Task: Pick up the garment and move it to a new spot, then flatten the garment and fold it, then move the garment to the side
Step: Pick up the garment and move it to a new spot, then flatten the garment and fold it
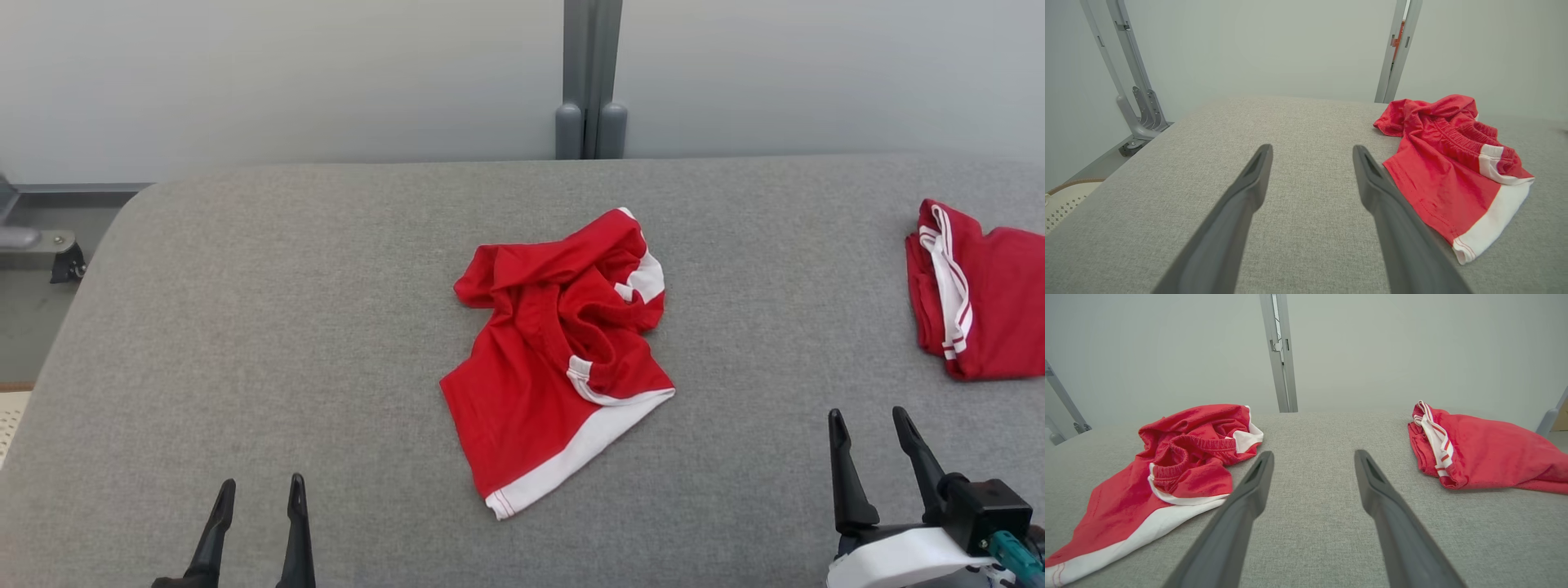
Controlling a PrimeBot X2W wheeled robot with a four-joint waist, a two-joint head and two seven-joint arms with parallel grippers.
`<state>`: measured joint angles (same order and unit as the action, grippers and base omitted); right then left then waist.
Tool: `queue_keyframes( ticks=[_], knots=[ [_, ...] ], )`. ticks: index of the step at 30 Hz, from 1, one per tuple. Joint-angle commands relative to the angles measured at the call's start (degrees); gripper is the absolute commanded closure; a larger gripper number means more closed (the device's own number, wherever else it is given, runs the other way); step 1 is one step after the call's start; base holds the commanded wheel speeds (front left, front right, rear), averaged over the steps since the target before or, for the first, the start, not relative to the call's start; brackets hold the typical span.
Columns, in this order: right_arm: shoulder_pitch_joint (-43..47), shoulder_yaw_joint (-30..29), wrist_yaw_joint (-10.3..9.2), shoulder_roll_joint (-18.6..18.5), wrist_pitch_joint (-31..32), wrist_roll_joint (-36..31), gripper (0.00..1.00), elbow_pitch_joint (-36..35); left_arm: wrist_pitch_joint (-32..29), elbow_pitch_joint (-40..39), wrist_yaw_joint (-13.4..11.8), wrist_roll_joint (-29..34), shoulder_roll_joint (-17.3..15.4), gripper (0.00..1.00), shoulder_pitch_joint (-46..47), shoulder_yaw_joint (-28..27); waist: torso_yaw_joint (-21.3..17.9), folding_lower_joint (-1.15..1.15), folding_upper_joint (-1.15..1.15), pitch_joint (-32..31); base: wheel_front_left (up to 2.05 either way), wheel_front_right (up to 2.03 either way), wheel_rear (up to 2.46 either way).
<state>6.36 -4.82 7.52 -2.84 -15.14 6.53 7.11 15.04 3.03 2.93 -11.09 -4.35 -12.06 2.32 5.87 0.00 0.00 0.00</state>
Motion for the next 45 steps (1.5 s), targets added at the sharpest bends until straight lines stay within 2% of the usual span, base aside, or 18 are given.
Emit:
queue_keyframes(
  ticks=[1,5,9,31,35,39,41,45],
  knots=[
    [0.94,-0.16,-0.07,-0.11,0.01,0.35,0.00,0.48,0.17,-0.31,1.13,0.55,0.27,0.00,-1.00,-0.39,0.91,0.00,0.00,-1.02,0.00,0.00,0.00],
    [1.03,-0.42,-0.07,-0.10,0.01,0.87,0.00,1.56,0.17,-0.15,3.07,1.99,0.75,0.00,-1.73,-1.27,0.57,0.00,0.00,-1.34,0.00,0.00,0.00],
    [0.70,-0.09,-0.07,-0.11,0.01,1.41,0.00,1.97,0.18,-0.22,3.98,2.68,1.01,0.00,-1.10,-1.65,-0.07,0.00,0.00,-1.11,0.00,0.00,0.00],
    [-0.89,0.79,-0.07,-0.11,0.01,1.83,0.00,2.80,0.18,1.24,4.61,3.75,0.79,0.00,1.01,0.07,-2.52,0.00,0.00,0.12,0.00,0.00,0.00],
    [-2.01,1.47,-0.07,-0.10,0.01,1.56,0.00,2.55,0.18,1.64,4.61,3.71,-1.08,0.00,5.22,4.49,-3.67,0.00,0.00,1.49,0.00,0.00,0.00],
    [-3.75,2.24,-0.07,-0.12,0.01,2.18,0.00,2.11,0.18,4.48,4.62,3.38,-3.41,0.00,13.50,11.21,-5.63,0.00,0.00,3.61,0.00,0.00,0.00],
    [-4.28,2.85,-0.07,-0.11,0.01,2.52,0.00,2.14,-0.12,7.66,4.62,2.98,-4.97,0.00,18.63,16.42,-6.80,0.00,0.00,4.50,0.00,0.00,0.00],
    [-5.55,4.19,-0.07,-0.11,0.01,3.25,0.00,2.22,-4.79,13.14,4.61,1.91,-9.18,0.00,31.60,29.88,-9.40,0.00,0.00,6.89,0.00,0.00,0.00]
  ],
)
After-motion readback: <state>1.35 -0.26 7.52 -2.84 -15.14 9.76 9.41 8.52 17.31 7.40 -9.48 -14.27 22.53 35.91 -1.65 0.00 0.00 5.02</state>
